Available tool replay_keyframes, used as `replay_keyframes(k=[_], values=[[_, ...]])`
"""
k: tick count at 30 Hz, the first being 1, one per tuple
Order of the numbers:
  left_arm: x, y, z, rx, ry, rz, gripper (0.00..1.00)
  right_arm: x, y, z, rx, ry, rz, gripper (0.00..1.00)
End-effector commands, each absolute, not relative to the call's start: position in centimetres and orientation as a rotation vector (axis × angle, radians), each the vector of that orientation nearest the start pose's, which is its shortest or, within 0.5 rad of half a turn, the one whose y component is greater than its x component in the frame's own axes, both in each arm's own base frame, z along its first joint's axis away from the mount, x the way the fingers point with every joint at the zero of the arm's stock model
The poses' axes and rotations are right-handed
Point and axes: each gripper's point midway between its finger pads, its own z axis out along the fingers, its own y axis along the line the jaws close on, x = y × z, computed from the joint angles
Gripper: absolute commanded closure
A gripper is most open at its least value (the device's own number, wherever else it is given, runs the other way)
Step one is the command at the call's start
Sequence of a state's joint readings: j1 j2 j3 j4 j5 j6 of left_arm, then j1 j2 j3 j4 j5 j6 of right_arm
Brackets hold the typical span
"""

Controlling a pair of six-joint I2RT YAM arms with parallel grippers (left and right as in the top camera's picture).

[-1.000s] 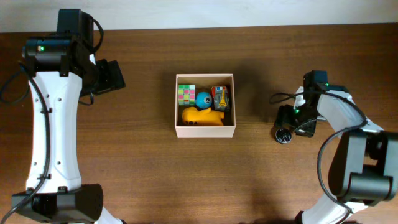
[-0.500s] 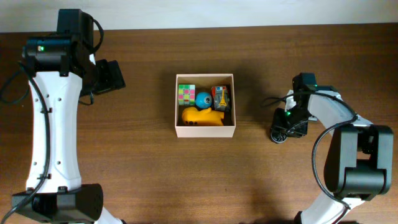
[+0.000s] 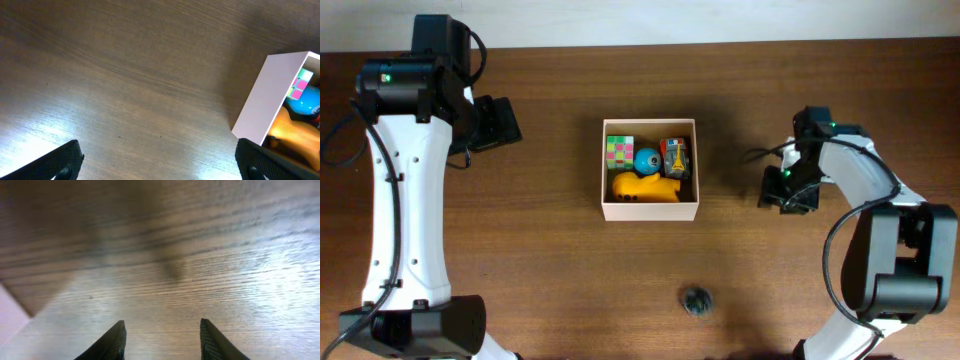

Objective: Pack container

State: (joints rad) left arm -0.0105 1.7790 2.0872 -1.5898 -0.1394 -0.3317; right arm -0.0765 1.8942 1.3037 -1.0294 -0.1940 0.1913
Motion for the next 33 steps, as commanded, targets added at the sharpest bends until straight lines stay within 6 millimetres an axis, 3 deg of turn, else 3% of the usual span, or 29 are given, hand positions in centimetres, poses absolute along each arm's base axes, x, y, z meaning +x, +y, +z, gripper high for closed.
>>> replay_keyframes(k=[1, 4, 7, 16, 21, 27, 31, 33], values=[[35.8, 2.3, 27.6, -0.467, 2.773, 0.135, 0.01, 34.0, 1.0, 5.9, 0.413, 3.097, 0.313, 0.56], [35.8, 2.3, 27.6, -0.467, 2.772, 0.134, 0.01, 33.7, 1.1, 5.9, 0.413, 3.111, 0.317, 0.56], [35.8, 2.3, 27.6, -0.467, 2.773, 0.134, 0.01, 33.3, 2.5, 6.1, 0.314, 3.130, 0.370, 0.51], [35.8, 2.3, 27.6, -0.467, 2.773, 0.134, 0.01, 29.4, 9.9, 6.8, -0.099, 3.254, 0.362, 0.51], [35.8, 2.3, 27.6, -0.467, 2.773, 0.135, 0.01, 28.7, 12.3, 10.0, -0.232, 3.149, 0.346, 0.50], [35.8, 2.3, 27.6, -0.467, 2.773, 0.134, 0.01, 25.4, 15.5, 14.7, -0.464, 3.017, 0.357, 0.46], [35.8, 2.3, 27.6, -0.467, 2.773, 0.135, 0.01, 23.5, 16.6, 15.4, -0.544, 2.939, 0.149, 0.36], [35.8, 2.3, 27.6, -0.467, 2.773, 0.135, 0.01, 22.4, 17.9, 14.1, -0.574, 2.925, 0.102, 0.28]])
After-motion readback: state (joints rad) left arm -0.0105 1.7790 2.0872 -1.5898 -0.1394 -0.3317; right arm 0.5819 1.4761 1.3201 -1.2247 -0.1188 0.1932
